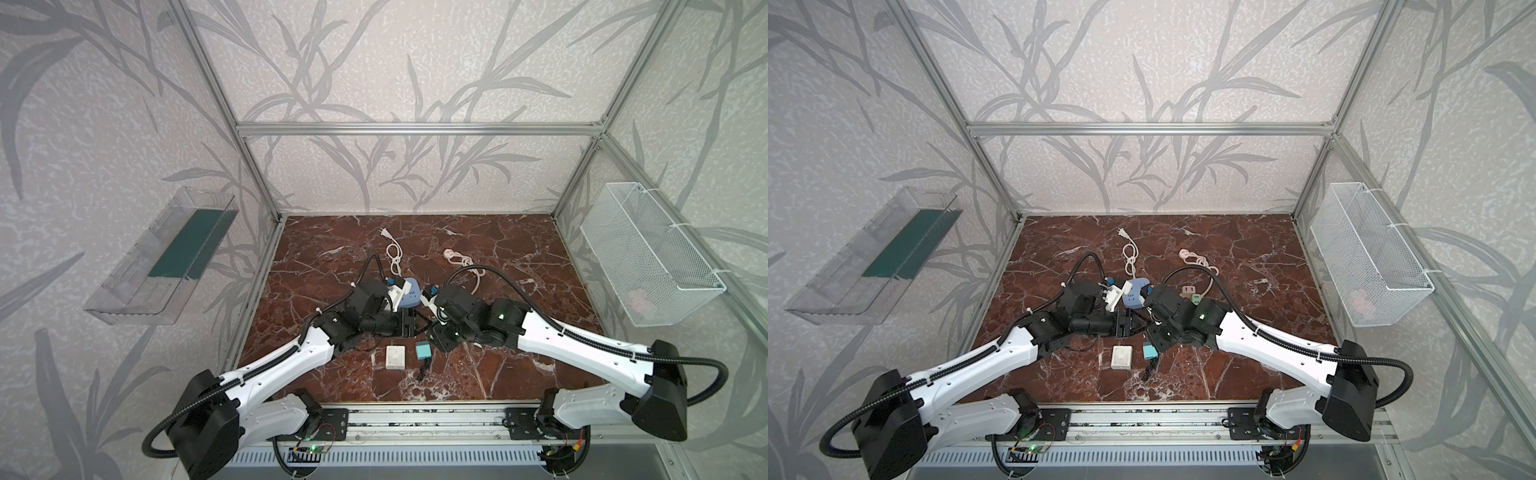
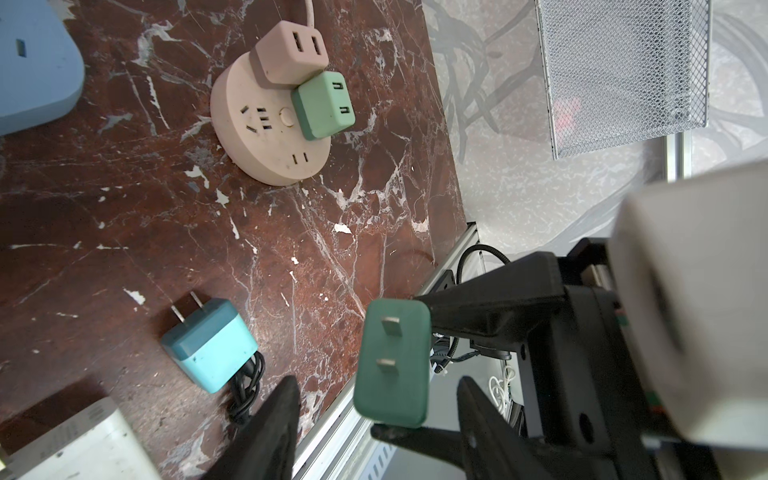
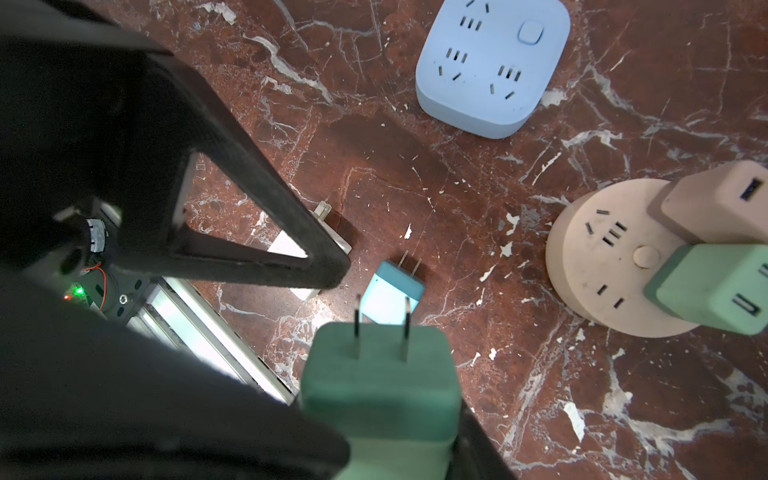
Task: Insert the plug
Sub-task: 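Bring the green charger to the left gripper while the left gripper closes on it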
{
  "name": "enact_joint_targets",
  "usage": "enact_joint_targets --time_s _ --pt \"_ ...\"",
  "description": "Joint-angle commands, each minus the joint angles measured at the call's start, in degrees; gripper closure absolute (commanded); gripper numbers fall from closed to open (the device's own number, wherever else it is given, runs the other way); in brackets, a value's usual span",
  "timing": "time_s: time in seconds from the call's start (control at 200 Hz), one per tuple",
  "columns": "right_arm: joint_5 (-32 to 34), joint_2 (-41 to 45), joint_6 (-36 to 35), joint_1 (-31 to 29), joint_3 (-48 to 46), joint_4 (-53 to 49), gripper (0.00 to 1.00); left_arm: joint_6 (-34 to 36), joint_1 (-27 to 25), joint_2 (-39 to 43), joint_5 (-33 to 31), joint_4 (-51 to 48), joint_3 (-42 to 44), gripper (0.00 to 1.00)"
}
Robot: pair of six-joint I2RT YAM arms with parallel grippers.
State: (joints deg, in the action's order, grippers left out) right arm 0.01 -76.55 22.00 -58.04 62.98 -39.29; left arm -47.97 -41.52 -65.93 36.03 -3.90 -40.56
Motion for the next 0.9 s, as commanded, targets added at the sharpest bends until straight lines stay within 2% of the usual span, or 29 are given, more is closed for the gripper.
enact_joint_targets --time_s 0.0,0.165,0.35,0.715,0.895 --pt "1.3 1.19 -0.65 -0.23 1.92 1.2 1.0 -2.29 -0.32 -0.78 3.63 4.09 1.16 0.43" --pt "1.03 1.41 -0.56 -0.25 1.87 1.9 1.0 -3.78 -0.32 -0.95 4.48 6.27 2.02 0.47" --pt "1.09 2.36 -0.19 -0.24 1.24 2.63 1.0 -4.82 -0.32 -0.64 4.41 7.37 2.9 0.63" --pt "-0.01 2.69 -0.55 -0.24 1.31 4.01 1.0 -6.4 -0.32 -0.42 4.71 9.55 3.87 0.64" --pt "0.4 2.47 -0.55 -0.24 1.4 5.11 1.0 -6.96 -0.32 -0.51 4.66 10.31 4.12 0.71"
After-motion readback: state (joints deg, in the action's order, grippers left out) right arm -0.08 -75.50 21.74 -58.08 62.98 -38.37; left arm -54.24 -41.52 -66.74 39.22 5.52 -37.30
